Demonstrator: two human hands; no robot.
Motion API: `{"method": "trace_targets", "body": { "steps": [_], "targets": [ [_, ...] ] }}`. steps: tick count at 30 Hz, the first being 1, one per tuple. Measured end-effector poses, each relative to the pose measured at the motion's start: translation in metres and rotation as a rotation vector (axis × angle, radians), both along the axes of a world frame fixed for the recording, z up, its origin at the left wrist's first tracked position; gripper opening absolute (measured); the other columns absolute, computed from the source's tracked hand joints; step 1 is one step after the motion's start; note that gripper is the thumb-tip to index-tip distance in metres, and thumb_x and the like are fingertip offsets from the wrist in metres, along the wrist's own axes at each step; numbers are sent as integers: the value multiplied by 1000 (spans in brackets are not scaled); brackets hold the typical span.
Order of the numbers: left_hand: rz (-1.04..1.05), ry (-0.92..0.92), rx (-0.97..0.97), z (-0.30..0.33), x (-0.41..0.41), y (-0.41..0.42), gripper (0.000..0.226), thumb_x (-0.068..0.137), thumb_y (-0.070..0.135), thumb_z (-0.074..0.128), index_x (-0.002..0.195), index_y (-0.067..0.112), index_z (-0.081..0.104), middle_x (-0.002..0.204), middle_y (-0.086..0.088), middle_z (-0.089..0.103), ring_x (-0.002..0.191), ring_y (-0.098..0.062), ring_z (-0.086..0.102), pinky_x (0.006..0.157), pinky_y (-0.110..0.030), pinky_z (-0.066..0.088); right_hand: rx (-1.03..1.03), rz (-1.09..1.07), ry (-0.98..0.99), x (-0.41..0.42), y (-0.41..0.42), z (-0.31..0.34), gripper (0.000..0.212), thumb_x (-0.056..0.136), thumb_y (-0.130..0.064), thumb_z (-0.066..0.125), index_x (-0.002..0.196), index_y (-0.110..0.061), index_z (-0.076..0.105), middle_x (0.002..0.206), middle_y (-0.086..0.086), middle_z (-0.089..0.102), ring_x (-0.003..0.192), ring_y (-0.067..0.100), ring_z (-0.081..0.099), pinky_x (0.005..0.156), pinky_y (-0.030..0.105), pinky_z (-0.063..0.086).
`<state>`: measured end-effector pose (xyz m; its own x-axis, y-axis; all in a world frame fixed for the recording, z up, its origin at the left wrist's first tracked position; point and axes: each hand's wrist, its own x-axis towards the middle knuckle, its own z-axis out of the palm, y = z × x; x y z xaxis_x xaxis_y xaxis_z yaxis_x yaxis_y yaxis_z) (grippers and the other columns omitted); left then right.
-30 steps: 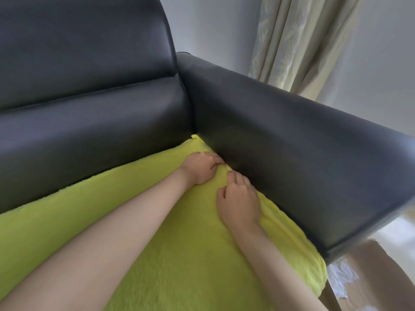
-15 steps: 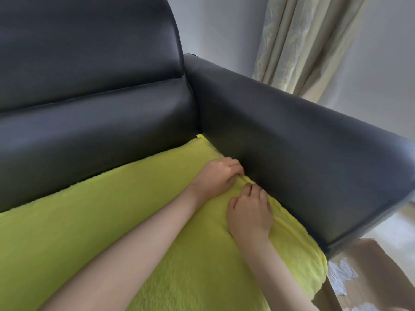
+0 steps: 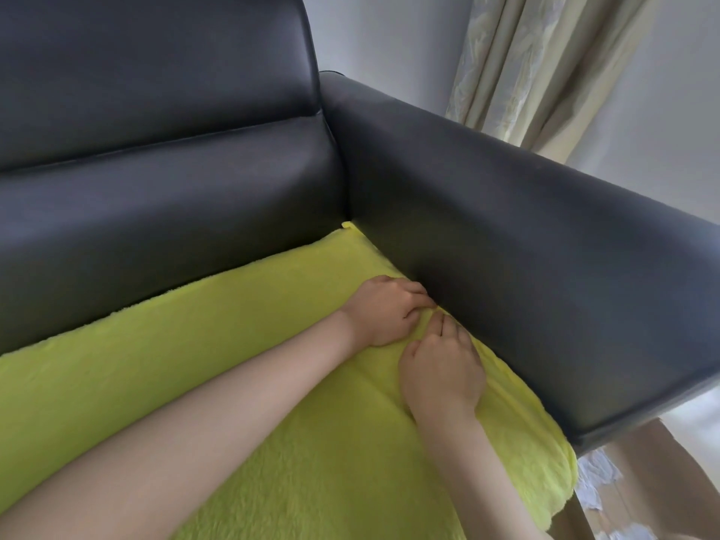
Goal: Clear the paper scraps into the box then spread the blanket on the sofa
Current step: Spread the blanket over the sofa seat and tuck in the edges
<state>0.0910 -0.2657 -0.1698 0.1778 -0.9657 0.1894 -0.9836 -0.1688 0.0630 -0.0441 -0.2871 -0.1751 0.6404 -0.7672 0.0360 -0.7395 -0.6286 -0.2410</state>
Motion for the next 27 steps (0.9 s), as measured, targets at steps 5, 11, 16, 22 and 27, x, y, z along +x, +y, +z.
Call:
{"method": "trace_targets", "body": {
  "steps": [5,11,16,22,27],
  "targets": [
    [35,-7,48,3,5,-9,39,98,25,36,131,26,56,136,8,54,127,-11,47,112,-31,25,16,-59,70,18,-4,5,50,98,-25,31,143,-5,33,141,8,45,127,23,43,100,34,37],
    [47,19,-27,-4,-7,4,39,94,20,40,125,19,61,126,1,61,116,-16,55,97,-30,39,106,-5,29,10,-7,2,56,101,-28,26,152,-7,15,157,7,25,143,20,24,116,32,19],
    [130,-34,-384,5,-25,21,30,84,15,46,103,17,70,102,5,68,94,-13,61,79,-25,45,191,67,-33,-1,-13,5,58,99,-25,27,154,-10,13,160,4,18,146,18,16,119,30,11],
    [185,155,-318,8,-35,26,34,85,12,49,113,19,67,113,6,66,106,-9,58,90,-22,45,357,112,-191,-19,-13,18,58,96,-21,41,150,-13,24,154,6,30,141,24,26,116,37,23],
    [35,123,-240,10,-35,25,35,85,13,47,114,20,66,115,8,62,108,-9,55,93,-26,46,-28,36,-184,-56,9,7,38,90,-21,46,124,-7,53,123,9,52,114,27,46,94,37,42]
  ]
}}
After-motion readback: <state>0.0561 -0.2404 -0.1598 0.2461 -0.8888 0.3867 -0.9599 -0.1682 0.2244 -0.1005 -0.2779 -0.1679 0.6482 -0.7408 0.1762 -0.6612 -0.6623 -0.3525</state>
